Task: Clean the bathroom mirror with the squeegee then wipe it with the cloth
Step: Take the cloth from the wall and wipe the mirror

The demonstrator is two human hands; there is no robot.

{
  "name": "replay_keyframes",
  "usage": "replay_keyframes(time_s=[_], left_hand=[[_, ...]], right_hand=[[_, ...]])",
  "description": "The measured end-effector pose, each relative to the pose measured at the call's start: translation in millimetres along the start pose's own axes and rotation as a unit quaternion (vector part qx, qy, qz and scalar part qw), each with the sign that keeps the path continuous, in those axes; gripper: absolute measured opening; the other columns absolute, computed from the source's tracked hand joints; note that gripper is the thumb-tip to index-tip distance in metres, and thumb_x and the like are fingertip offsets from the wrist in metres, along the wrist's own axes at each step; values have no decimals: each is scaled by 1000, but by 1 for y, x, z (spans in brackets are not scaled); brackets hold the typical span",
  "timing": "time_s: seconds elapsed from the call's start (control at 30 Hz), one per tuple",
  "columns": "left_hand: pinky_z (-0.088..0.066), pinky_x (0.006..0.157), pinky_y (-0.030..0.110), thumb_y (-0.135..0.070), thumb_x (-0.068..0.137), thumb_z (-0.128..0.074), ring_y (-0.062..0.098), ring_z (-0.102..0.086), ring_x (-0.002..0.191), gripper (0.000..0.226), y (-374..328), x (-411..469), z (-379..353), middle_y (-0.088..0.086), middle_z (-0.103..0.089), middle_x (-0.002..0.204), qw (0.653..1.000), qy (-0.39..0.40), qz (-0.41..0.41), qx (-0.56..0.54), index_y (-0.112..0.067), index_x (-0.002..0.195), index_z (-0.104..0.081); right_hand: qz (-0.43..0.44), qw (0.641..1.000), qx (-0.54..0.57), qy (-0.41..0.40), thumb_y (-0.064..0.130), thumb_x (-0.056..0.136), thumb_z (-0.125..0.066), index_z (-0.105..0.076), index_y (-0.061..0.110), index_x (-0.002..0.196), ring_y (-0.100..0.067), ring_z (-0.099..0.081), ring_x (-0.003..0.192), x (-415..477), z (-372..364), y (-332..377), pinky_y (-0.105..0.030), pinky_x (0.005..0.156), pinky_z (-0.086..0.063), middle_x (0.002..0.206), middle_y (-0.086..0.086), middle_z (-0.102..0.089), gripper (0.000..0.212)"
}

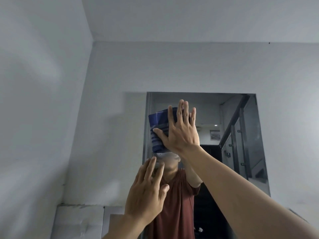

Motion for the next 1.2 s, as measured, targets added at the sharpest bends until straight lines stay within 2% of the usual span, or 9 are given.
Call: replay_keyframes(time_s=[0.17,0.27,0.4,0.47,0.57,0.77,0.97,1.07,1.2], left_hand=[[-46,110,39,-51,95,-47,28,-30,148,68,-1,-1,-1,13,-32,160,1000,-5,-9,11,-16,153,-36],[-48,108,38,-49,94,-50,29,-31,148,69,-3,-1,0,14,-32,160,1000,-9,5,8,-15,152,-37],[-41,114,43,-40,95,-48,30,-23,151,73,-14,0,-1,15,-23,163,1000,-6,-14,5,-21,159,-18],[-40,114,44,-42,93,-52,30,-24,150,73,-21,-1,-2,14,-25,163,999,-4,-43,9,-22,158,-23],[-37,113,39,-57,85,-57,27,-23,149,81,-21,-1,-3,13,-30,161,998,-4,-49,27,-22,154,-33],[-37,114,39,-60,85,-57,27,-19,151,88,-21,-3,-7,13,-25,163,998,-8,-51,31,-22,157,-25],[-45,109,44,-61,86,-54,28,-17,152,83,-19,-3,-10,12,-22,164,999,-9,-47,22,-23,156,-30],[-47,108,44,-63,86,-54,29,-18,152,83,-18,-2,-11,10,-20,165,999,-6,-45,15,-25,156,-29],[-46,108,40,-62,85,-55,28,-20,152,83,-19,-1,-9,9,-20,165,999,-6,-42,10,-25,155,-30]], right_hand=[[32,999,-32,-26,54,102,-18,-13,-1,159,-38,1,156,26,2,19,-57,124,7,167,-23,-9,79],[44,998,-23,-28,46,105,-20,-10,3,159,-40,2,155,45,2,31,-56,125,5,167,-26,-8,71],[38,999,-11,-28,50,105,-22,-6,14,161,-43,6,154,65,3,33,-58,125,3,166,-29,-4,68],[23,999,-14,-32,54,104,-20,-8,16,161,-42,6,155,70,4,26,-59,124,2,167,-28,-4,70],[-2,999,-18,-35,56,103,-16,-6,19,162,-41,8,155,72,6,13,-60,123,3,168,-24,-3,70],[-71,997,-22,-31,56,103,-14,-3,21,162,-40,12,154,77,17,-32,-62,122,6,168,-22,1,69],[-112,992,-42,-36,56,103,-10,-2,19,162,-40,10,155,66,23,-86,-62,122,10,168,-23,-2,70],[-126,991,-42,-31,53,104,-12,-15,10,158,-40,9,155,55,28,-109,-61,122,10,167,-27,-3,69],[-139,989,-25,-42,47,106,-17,-38,2,136,-41,5,155,44,33,-141,-60,123,7,165,-30,-9,58]])
Point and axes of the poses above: each hand's wrist, its own x-axis towards the middle knuckle, its own z-axis out of the back of the hand, y = z × x, the point moved 6 cm from there along x, towards the middle knuckle
